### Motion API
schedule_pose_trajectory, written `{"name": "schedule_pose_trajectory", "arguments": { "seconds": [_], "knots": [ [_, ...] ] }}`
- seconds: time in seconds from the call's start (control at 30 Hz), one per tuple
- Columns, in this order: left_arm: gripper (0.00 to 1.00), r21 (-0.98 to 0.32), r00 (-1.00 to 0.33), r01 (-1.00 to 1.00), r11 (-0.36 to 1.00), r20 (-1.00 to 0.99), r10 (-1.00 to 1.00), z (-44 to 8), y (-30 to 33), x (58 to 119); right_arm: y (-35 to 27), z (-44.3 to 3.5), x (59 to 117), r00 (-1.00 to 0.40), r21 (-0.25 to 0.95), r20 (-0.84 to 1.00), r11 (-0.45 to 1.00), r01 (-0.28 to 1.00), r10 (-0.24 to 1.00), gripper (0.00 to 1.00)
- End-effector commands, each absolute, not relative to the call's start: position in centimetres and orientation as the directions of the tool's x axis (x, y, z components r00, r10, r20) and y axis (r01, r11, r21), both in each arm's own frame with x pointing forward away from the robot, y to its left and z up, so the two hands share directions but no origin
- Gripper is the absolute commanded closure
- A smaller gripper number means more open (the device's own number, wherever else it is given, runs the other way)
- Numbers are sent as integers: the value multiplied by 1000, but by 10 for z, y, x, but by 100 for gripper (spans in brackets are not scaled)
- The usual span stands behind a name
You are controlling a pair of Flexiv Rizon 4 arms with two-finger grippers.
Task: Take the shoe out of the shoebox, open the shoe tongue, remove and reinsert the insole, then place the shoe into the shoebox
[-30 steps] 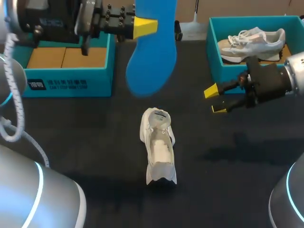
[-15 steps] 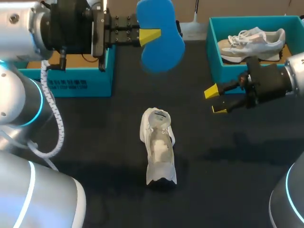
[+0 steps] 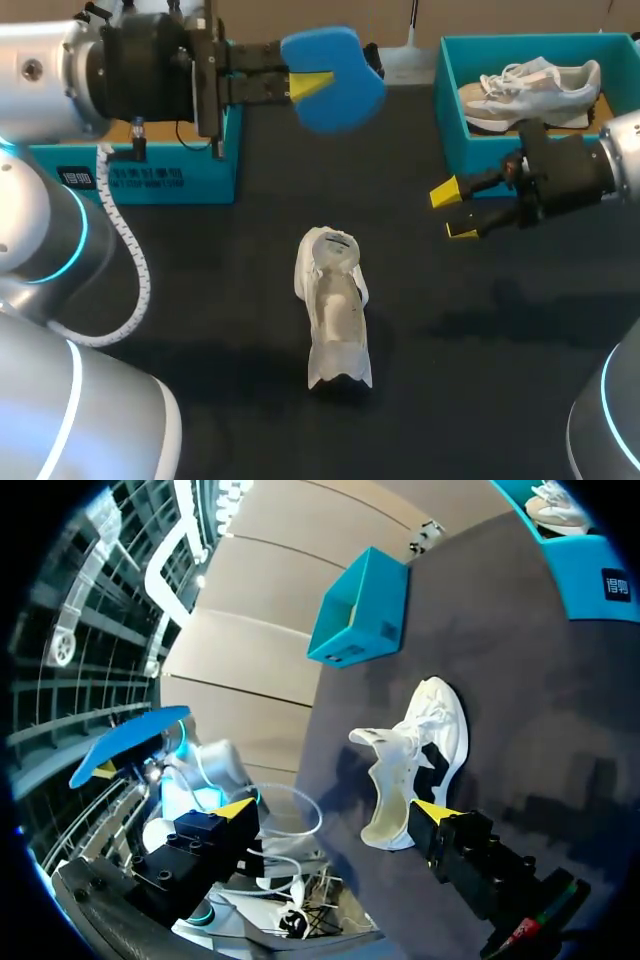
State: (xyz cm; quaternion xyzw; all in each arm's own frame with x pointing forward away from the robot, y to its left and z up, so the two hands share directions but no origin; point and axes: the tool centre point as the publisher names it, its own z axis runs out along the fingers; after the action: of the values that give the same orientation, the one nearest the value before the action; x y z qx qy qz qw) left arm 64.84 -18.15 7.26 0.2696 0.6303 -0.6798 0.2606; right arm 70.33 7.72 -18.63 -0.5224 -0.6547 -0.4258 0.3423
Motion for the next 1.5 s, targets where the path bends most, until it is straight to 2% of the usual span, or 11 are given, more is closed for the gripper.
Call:
{"name": "schedule_pose_trajectory", "arguments": {
  "seconds": [0.03,0.13,0.7,0.93,1.1,1.5],
  "knots": [
    [100,-610,-610,792,0,-792,-6,70,-167,658,78,-187,703,-220,200,893,91,976,394,0],
    [100,-444,-443,894,68,-896,-28,58,-158,675,78,-187,703,-220,200,893,91,976,394,0],
    [100,-444,-443,894,68,-896,-28,58,-158,675,78,-187,703,-220,200,893,91,976,394,0],
    [100,-171,-175,980,104,-984,33,9,-158,694,78,-187,703,-220,200,893,91,976,394,0],
    [100,-159,-163,983,96,-986,38,-25,-154,719,78,-187,703,-220,200,893,91,976,394,0],
    [100,-159,-163,983,96,-986,38,-25,-154,719,78,-187,703,-220,200,893,91,976,394,0]
  ]
}}
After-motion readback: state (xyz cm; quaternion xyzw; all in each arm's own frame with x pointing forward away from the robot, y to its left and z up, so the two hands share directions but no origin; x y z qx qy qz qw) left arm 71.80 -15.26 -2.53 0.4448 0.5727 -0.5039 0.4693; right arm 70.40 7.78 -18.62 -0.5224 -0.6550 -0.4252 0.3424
